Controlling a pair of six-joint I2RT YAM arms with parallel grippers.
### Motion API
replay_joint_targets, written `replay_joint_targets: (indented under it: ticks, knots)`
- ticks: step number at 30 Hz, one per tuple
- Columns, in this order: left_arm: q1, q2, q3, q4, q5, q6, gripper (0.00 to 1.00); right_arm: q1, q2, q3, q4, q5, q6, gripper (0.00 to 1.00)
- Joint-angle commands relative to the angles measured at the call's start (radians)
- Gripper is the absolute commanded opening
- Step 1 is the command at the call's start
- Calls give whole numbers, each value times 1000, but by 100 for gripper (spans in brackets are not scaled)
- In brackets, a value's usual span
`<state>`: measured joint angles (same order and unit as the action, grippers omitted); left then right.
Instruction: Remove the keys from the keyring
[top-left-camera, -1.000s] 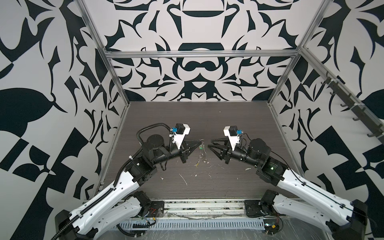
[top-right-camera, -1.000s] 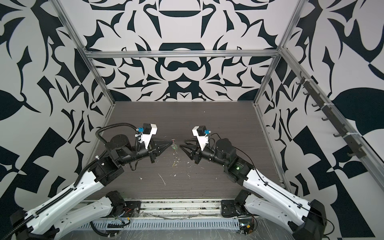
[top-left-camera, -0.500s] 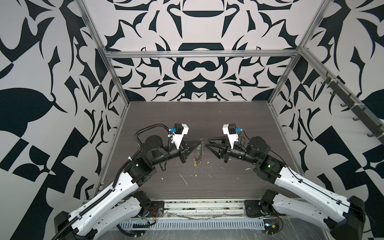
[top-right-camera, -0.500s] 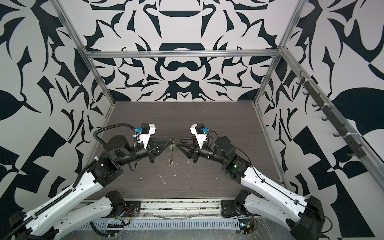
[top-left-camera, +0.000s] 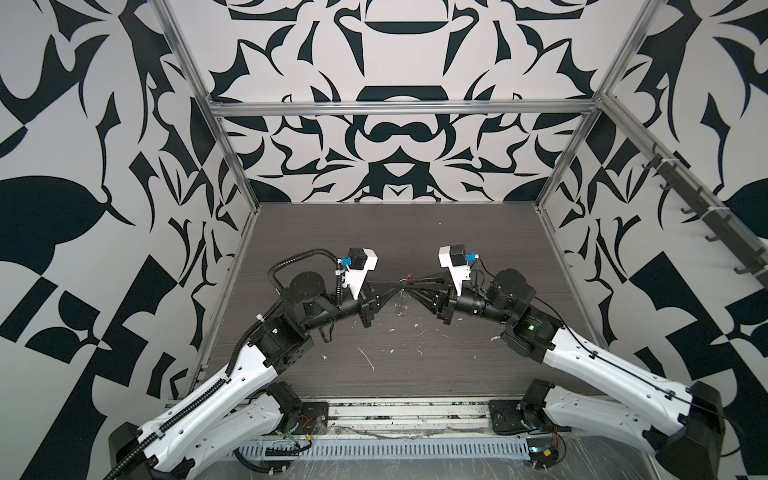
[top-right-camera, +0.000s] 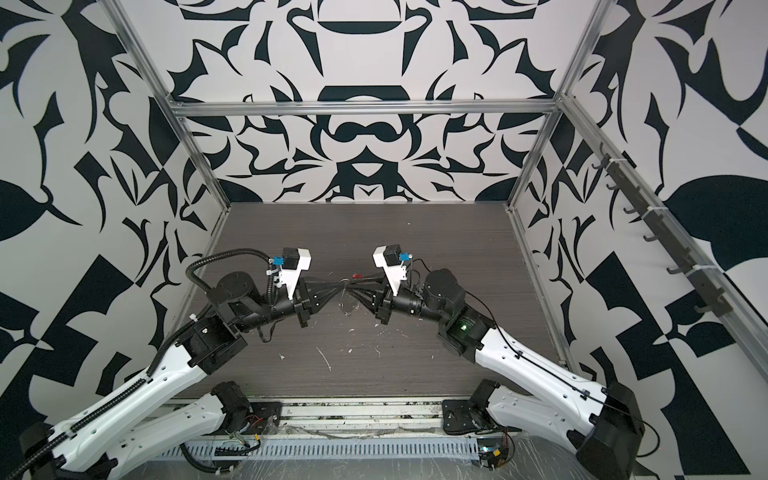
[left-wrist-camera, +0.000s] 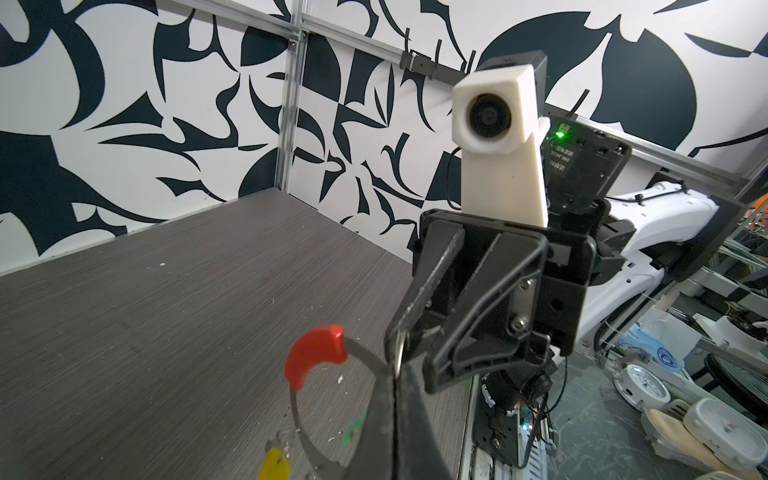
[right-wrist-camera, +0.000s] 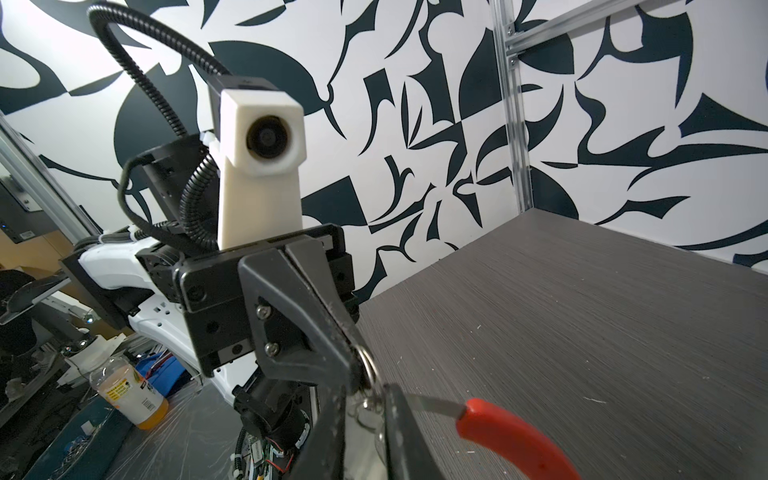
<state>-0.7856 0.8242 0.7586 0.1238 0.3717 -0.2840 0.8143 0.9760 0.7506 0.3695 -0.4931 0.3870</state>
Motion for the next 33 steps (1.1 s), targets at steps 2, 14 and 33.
replay_joint_targets:
  ticks: [2, 14, 33]
  knots:
    - [-1, -19, -13, 45, 7, -1, 0, 8, -20, 35, 61, -1, 4, 10]
    - [-1, -59, -3, -34, -31, -4, 36, 6, -22, 137, -228, 3, -60, 0]
    - [-1, 47, 110, -232, 73, 62, 26, -2, 132, 487, -849, -10, -324, 0]
